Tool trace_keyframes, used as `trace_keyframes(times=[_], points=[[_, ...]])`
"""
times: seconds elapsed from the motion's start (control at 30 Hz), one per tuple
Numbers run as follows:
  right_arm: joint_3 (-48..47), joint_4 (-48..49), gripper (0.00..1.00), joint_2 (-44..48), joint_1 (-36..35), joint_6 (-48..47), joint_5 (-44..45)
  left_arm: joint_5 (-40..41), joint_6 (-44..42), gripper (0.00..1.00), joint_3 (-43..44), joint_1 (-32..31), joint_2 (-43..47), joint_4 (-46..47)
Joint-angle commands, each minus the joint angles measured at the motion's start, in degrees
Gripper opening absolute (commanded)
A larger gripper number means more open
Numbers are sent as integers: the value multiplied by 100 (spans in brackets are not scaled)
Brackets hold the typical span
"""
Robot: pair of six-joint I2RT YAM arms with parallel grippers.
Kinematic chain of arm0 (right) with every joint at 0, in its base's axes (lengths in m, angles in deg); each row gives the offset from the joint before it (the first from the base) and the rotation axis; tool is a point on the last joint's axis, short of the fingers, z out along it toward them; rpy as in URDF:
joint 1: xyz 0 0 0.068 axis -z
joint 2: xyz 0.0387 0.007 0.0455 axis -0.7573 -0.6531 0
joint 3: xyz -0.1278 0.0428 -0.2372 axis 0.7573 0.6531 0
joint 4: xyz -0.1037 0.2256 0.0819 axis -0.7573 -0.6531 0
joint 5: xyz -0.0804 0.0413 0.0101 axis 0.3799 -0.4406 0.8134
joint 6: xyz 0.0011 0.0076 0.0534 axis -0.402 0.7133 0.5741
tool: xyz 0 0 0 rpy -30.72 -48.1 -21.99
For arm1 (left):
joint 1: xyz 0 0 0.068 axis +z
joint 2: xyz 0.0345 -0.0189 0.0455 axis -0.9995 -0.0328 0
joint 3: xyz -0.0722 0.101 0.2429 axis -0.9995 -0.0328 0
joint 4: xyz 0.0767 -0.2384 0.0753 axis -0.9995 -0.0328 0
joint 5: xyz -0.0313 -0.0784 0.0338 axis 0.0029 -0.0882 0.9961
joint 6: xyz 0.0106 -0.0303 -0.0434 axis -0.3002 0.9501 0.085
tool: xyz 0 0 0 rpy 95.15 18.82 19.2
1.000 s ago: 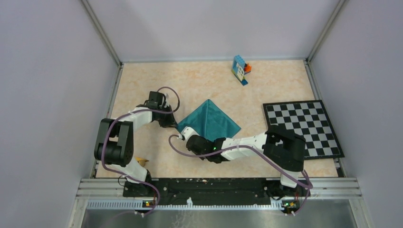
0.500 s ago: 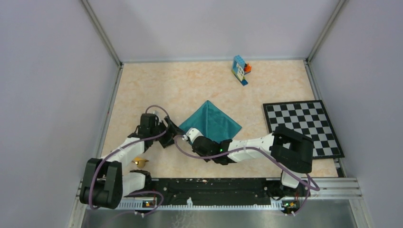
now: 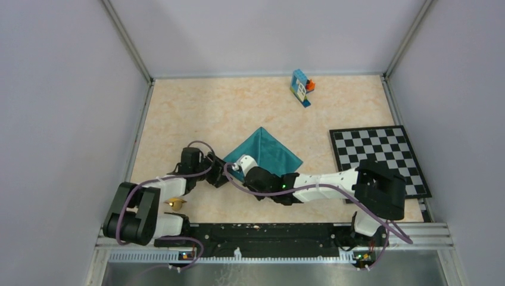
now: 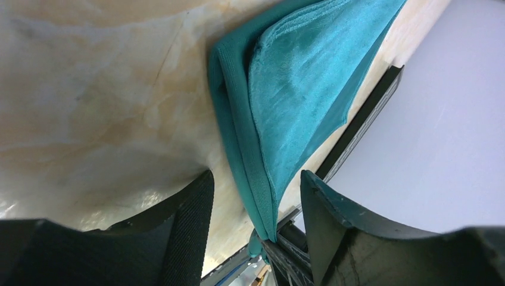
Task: Fold the napkin into a case and place the utensils inside
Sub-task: Pick up the upper triangle-folded napkin from the center of the board.
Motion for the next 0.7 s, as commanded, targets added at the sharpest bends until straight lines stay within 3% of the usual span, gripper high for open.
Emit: trace_keyframes(times=[0.0,0.37,0.67], points=[[32,249,0,300,64,112,-55,77,192,60,-3,-100,-238,417],[117,311,0,301,67,42,-263,439,-37,38,131,-113,-578,463],[102,256,0,-13,67,-317,-406,441,-300,0,371,-104,-693,234]])
